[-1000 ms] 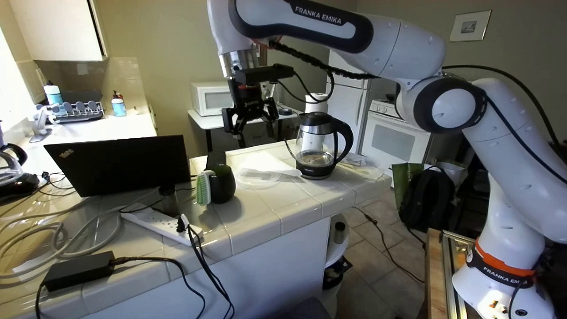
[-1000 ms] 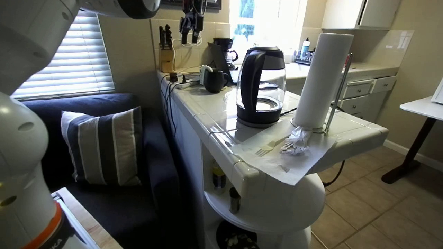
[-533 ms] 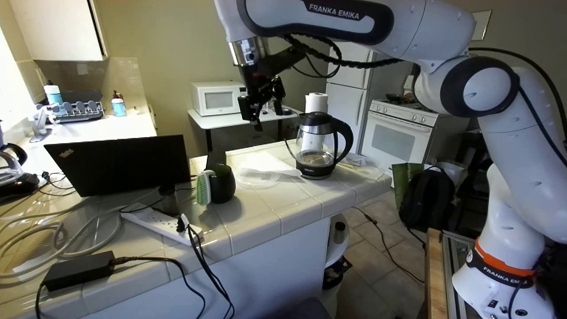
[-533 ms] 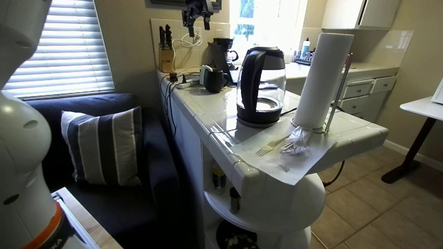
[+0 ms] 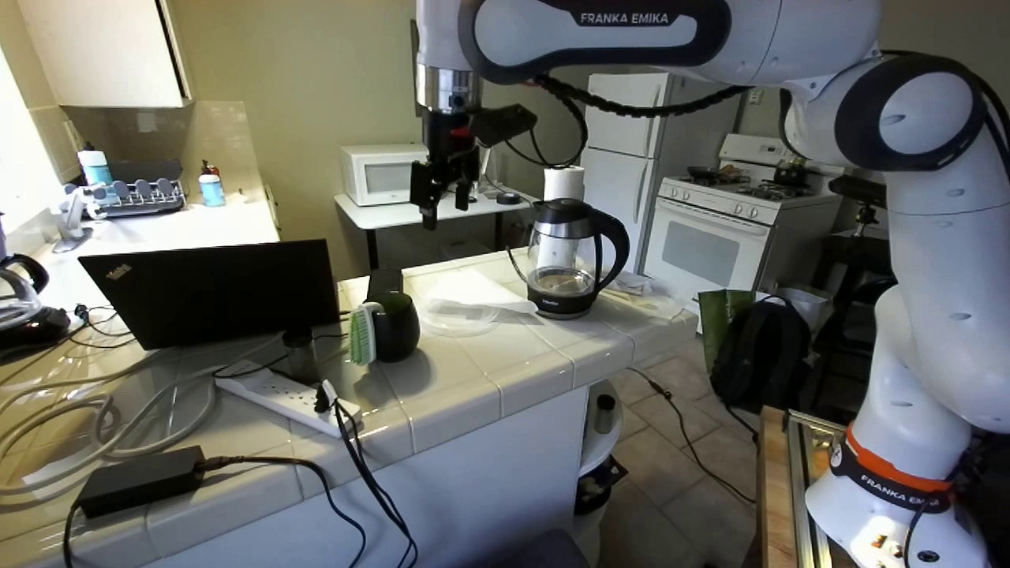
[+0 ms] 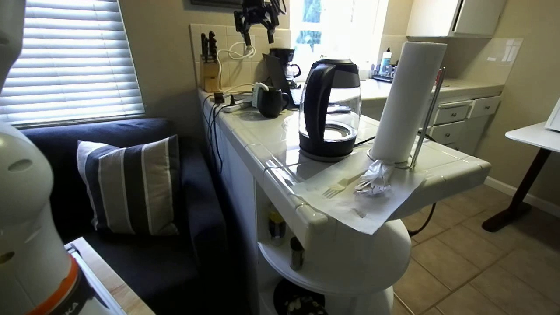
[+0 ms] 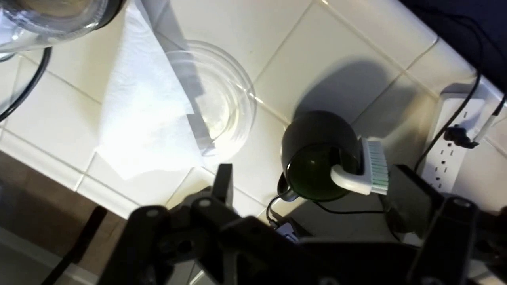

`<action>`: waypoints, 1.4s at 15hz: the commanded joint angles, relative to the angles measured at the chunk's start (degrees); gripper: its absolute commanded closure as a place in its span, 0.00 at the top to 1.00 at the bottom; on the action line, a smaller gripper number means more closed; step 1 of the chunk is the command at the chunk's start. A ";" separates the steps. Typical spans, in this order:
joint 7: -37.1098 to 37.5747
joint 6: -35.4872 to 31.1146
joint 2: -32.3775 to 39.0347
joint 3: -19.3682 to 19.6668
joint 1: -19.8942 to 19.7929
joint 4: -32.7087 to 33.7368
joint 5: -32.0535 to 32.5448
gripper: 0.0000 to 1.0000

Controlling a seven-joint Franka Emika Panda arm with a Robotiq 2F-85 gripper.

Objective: Move the black mug to the left

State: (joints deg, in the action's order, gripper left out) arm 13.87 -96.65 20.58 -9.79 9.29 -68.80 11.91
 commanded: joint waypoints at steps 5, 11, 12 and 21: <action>-1.30 -1.20 -13.98 2.39 -4.99 -24.94 -12.42 1.00; -1.31 -0.66 -16.28 4.23 -4.83 -29.34 -10.89 1.00; -1.36 -0.78 -17.11 4.27 -4.92 -30.39 -10.88 1.00; -1.35 -0.92 -17.97 4.22 -4.94 -31.58 -10.87 1.00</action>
State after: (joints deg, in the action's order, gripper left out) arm 12.53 -97.75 2.56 -6.10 3.82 -100.57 1.05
